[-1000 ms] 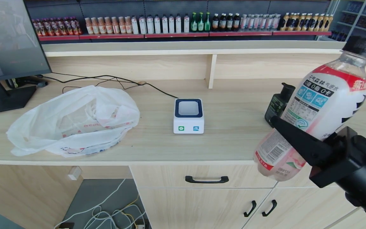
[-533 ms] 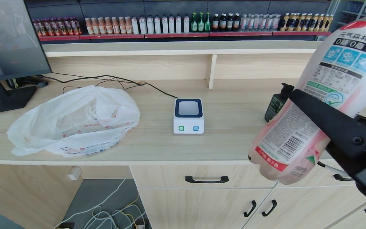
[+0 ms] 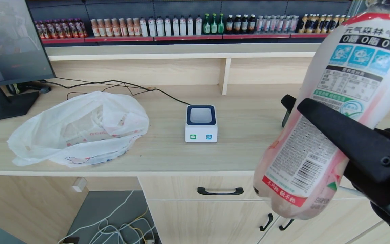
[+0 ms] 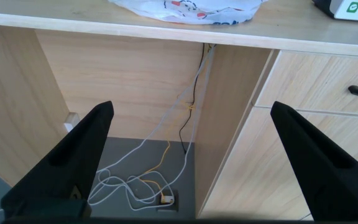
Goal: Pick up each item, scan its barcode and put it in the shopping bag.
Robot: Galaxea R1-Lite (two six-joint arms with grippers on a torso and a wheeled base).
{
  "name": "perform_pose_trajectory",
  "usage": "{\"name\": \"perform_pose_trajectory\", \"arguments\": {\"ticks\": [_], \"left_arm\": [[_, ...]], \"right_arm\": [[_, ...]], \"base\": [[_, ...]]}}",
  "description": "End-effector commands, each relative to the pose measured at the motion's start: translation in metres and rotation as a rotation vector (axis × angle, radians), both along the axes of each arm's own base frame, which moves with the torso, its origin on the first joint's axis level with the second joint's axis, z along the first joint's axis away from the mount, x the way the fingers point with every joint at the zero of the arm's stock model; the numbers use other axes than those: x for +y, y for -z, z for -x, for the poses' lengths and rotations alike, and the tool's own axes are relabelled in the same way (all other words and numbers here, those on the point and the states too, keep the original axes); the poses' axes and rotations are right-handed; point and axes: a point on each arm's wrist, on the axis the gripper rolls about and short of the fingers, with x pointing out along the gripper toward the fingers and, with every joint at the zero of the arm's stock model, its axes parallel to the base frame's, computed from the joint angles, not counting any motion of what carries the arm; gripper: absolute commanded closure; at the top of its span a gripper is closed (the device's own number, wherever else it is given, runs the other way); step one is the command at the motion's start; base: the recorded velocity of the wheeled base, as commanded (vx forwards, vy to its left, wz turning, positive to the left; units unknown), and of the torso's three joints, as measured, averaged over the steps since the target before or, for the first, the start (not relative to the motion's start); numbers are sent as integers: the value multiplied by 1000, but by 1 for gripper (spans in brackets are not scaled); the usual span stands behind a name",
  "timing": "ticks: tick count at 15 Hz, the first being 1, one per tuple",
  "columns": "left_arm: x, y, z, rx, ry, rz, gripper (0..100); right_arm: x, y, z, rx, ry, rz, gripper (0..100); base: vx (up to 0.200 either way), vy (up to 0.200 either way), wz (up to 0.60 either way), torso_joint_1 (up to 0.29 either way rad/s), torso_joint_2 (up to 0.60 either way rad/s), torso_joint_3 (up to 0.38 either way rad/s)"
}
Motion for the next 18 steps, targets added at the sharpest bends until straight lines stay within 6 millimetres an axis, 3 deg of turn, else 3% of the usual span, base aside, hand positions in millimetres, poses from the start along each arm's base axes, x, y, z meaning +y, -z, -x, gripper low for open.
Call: {"name": "perform_pose_trajectory", "arguments": {"ticks": [1, 5, 18], "left_arm": [[0, 0, 0, -1, 0, 0, 0], [0, 0, 0, -1, -2, 0, 0], [0, 0, 0, -1, -2, 0, 0]], "right_arm": [[9, 8, -8, 34, -7, 25, 100], [17, 12, -14, 43, 3, 42, 100], [15, 12, -13, 22, 19, 54, 100]], "base": [[0, 0, 0, 0, 0, 0], [0, 0, 0, 0, 0, 0], [0, 0, 0, 0, 0, 0]]}}
